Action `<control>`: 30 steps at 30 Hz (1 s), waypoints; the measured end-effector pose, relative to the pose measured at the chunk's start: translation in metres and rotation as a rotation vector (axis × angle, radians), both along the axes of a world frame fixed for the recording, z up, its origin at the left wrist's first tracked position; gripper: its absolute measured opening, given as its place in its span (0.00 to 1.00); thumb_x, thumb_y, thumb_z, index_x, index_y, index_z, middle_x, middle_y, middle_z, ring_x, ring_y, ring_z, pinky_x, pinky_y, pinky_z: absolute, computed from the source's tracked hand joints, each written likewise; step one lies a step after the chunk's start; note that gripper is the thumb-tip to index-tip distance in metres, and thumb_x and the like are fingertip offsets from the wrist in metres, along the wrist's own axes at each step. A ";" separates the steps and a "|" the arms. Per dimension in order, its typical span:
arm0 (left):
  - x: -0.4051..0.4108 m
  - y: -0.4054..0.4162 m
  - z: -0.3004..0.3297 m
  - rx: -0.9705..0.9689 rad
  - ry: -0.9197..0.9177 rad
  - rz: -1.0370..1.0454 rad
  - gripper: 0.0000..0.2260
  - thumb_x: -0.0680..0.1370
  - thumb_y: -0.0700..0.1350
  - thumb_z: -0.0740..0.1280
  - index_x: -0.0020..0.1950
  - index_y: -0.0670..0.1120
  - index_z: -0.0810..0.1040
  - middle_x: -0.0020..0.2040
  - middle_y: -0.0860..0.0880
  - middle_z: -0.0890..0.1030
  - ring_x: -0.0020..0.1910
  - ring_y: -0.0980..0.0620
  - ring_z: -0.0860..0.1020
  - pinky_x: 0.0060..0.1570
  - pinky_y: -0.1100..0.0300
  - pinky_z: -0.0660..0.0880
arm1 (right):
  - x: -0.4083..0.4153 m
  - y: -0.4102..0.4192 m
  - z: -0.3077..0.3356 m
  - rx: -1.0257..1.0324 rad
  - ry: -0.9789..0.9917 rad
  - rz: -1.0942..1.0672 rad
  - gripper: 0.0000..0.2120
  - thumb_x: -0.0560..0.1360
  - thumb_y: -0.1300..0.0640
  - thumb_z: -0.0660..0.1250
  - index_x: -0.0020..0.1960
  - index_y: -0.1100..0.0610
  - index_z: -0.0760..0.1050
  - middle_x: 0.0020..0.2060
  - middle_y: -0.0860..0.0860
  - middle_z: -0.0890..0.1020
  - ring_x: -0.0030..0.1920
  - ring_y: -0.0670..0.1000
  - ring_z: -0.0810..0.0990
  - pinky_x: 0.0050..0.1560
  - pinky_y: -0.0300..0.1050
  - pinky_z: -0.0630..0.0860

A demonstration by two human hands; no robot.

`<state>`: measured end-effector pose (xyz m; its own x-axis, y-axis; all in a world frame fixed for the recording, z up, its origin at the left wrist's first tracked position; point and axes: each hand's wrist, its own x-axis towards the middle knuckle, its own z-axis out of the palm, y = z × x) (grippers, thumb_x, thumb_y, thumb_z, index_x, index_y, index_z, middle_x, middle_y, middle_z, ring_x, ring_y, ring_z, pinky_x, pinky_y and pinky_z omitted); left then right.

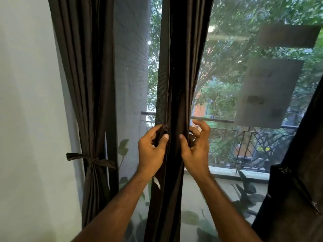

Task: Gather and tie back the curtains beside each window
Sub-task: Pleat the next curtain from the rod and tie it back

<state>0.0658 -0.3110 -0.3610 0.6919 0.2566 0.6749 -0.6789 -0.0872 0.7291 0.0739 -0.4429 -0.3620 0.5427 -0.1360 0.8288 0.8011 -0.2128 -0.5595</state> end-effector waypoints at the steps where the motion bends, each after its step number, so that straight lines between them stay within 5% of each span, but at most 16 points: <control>1: 0.000 0.004 0.001 0.001 -0.009 0.015 0.16 0.78 0.37 0.72 0.65 0.50 0.79 0.56 0.54 0.84 0.57 0.57 0.82 0.57 0.63 0.79 | -0.001 0.001 -0.001 -0.002 -0.019 -0.016 0.30 0.79 0.68 0.67 0.65 0.35 0.65 0.55 0.49 0.81 0.54 0.55 0.85 0.49 0.59 0.83; 6: 0.008 0.009 0.025 0.155 -0.132 0.223 0.13 0.76 0.42 0.74 0.61 0.48 0.82 0.53 0.57 0.83 0.52 0.58 0.82 0.52 0.61 0.80 | -0.001 0.013 -0.004 -0.055 -0.133 -0.131 0.20 0.77 0.66 0.73 0.64 0.53 0.72 0.56 0.38 0.79 0.56 0.49 0.83 0.52 0.55 0.83; 9: 0.010 0.011 0.036 0.147 -0.155 0.221 0.05 0.77 0.37 0.72 0.50 0.46 0.83 0.43 0.55 0.83 0.42 0.58 0.82 0.44 0.61 0.80 | 0.001 0.015 -0.004 -0.035 -0.156 -0.246 0.17 0.78 0.62 0.71 0.63 0.52 0.72 0.53 0.47 0.81 0.49 0.53 0.85 0.47 0.54 0.82; 11: 0.009 0.017 0.036 0.090 -0.142 0.187 0.08 0.78 0.34 0.70 0.46 0.47 0.81 0.38 0.57 0.81 0.37 0.59 0.81 0.40 0.66 0.77 | -0.002 0.013 -0.002 0.009 -0.169 -0.279 0.18 0.77 0.63 0.70 0.64 0.51 0.71 0.54 0.49 0.80 0.50 0.54 0.84 0.49 0.51 0.82; 15: -0.001 0.017 0.036 0.118 -0.174 0.116 0.12 0.77 0.33 0.71 0.45 0.51 0.78 0.38 0.56 0.81 0.39 0.56 0.82 0.40 0.65 0.78 | -0.007 0.017 -0.003 -0.109 -0.230 -0.286 0.17 0.77 0.60 0.71 0.63 0.54 0.72 0.55 0.54 0.80 0.54 0.52 0.81 0.53 0.45 0.79; 21: -0.009 0.011 0.038 0.164 -0.211 0.061 0.01 0.76 0.41 0.71 0.45 0.44 0.82 0.40 0.52 0.82 0.41 0.49 0.83 0.44 0.56 0.82 | -0.016 0.021 0.000 -0.034 -0.180 -0.205 0.10 0.82 0.52 0.62 0.60 0.55 0.75 0.54 0.51 0.80 0.55 0.51 0.81 0.51 0.45 0.78; 26: -0.019 0.009 0.032 0.117 -0.142 0.008 0.09 0.77 0.34 0.72 0.50 0.48 0.82 0.43 0.53 0.84 0.44 0.51 0.84 0.47 0.58 0.82 | -0.017 0.019 -0.001 0.031 -0.136 -0.170 0.06 0.82 0.57 0.65 0.58 0.51 0.74 0.50 0.46 0.80 0.47 0.51 0.83 0.44 0.48 0.79; 28: -0.025 0.007 0.028 0.113 -0.122 -0.001 0.11 0.77 0.33 0.72 0.52 0.49 0.82 0.45 0.53 0.85 0.46 0.52 0.85 0.49 0.61 0.81 | -0.017 0.017 -0.006 -0.011 -0.174 -0.185 0.12 0.79 0.62 0.68 0.60 0.53 0.73 0.56 0.50 0.80 0.53 0.54 0.83 0.48 0.53 0.82; 30: -0.028 0.006 0.024 0.114 -0.129 0.014 0.07 0.77 0.34 0.72 0.52 0.45 0.83 0.44 0.49 0.85 0.45 0.50 0.85 0.48 0.61 0.81 | -0.020 0.014 -0.008 -0.088 -0.206 -0.226 0.15 0.78 0.69 0.66 0.60 0.54 0.74 0.64 0.56 0.78 0.60 0.44 0.80 0.52 0.46 0.82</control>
